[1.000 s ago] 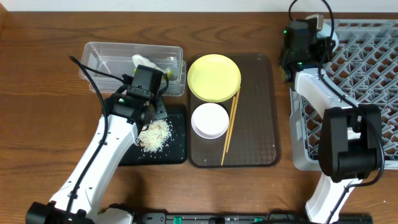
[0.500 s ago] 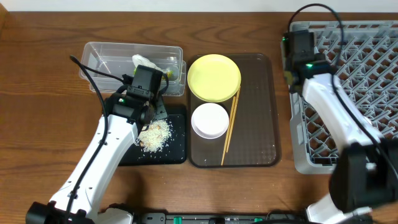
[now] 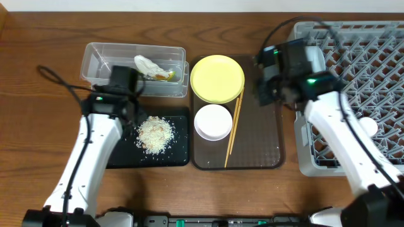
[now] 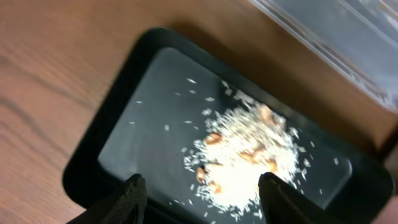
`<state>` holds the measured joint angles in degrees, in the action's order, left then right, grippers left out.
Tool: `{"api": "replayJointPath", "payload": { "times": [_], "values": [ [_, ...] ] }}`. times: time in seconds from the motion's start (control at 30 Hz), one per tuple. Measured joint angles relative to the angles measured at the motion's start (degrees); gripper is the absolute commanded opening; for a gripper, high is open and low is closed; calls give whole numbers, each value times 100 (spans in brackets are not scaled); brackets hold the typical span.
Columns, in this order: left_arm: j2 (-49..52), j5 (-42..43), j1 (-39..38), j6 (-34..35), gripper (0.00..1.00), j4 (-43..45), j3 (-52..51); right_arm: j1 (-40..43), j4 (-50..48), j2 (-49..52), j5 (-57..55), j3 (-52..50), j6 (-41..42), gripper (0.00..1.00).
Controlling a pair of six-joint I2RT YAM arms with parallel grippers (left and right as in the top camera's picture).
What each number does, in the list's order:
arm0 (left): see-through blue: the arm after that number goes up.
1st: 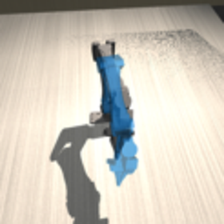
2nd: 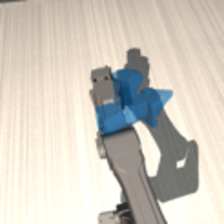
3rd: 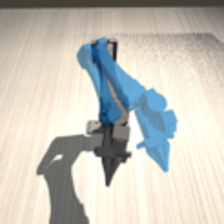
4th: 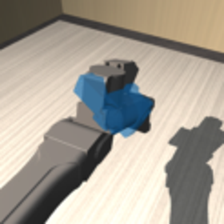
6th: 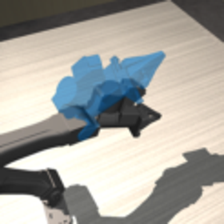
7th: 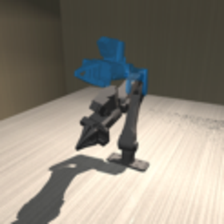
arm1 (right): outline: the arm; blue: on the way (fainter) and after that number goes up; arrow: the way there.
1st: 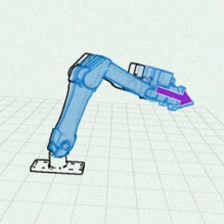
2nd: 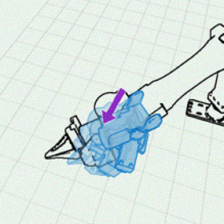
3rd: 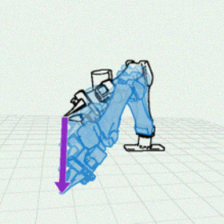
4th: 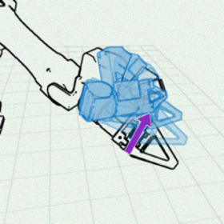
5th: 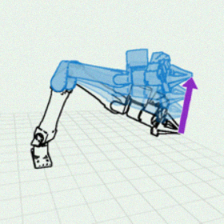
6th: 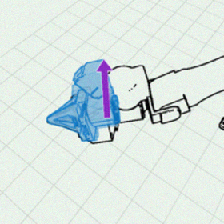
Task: Sort waste into correct bins and load items into the dishwasher rack
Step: 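Grasp the white bowl on the brown tray with the right gripper, then carry the white bowl right and set it in the dish rack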
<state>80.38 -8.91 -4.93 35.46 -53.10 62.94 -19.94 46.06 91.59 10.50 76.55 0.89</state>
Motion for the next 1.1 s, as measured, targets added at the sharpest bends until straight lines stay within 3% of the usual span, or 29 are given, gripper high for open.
{"api": "replayJointPath", "payload": {
  "times": [0.33,0.47,0.8,1.1],
  "values": [
    [0,168,155,168,61,-11,0,-901,22,1486,273,-133,498,30],
    [0,170,155,192,61,-13,0,-986,-50,1884,90,-153,763,1],
    [0,214,155,205,61,-26,0,-833,0,1757,-588,-68,942,1],
    [0,216,155,205,61,-26,0,525,-957,-11,-2785,588,769,1]
  ]
}}
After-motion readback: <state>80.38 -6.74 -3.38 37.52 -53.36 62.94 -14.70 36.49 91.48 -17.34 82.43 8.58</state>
